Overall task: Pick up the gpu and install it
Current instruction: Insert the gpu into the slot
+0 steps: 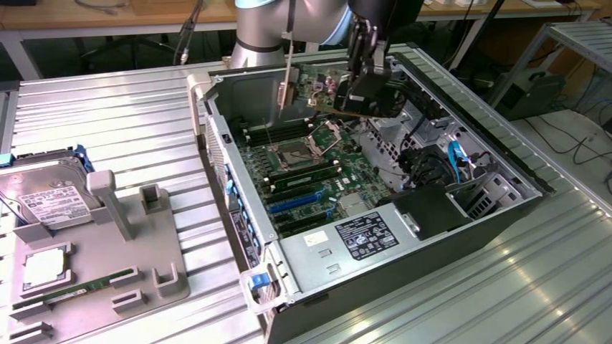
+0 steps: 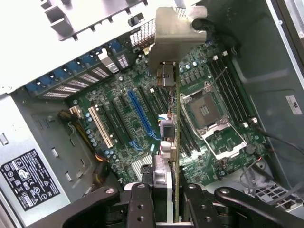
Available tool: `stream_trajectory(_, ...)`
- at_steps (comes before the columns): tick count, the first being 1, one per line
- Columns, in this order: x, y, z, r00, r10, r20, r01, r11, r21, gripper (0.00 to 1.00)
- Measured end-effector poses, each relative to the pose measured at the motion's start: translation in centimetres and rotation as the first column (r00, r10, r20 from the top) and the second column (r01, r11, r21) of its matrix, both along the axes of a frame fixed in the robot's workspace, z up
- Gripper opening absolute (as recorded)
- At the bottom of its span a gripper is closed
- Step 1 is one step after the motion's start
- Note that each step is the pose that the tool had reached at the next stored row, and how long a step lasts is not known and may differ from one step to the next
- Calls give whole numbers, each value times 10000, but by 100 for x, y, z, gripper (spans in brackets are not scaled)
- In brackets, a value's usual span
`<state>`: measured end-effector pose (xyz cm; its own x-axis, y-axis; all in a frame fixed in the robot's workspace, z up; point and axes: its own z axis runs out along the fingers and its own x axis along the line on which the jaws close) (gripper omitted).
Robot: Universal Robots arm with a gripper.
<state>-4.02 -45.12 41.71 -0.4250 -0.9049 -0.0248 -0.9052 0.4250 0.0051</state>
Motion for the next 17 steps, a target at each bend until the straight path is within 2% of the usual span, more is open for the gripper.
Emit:
stream_trajectory(4,1,0,-11,9973,729,0,-729,9973,0,29)
stream_trajectory(7,3,0,-20,9914,1309,0,-1309,9914,-1,29)
stream_trajectory(11,5,0,-33,9796,2011,0,-2011,9796,-1,29)
stream_trajectory(15,13,0,-36,9678,2517,0,-2517,9678,0,29)
stream_trajectory(17,27,0,-37,9639,2664,1,-2664,9639,1,29)
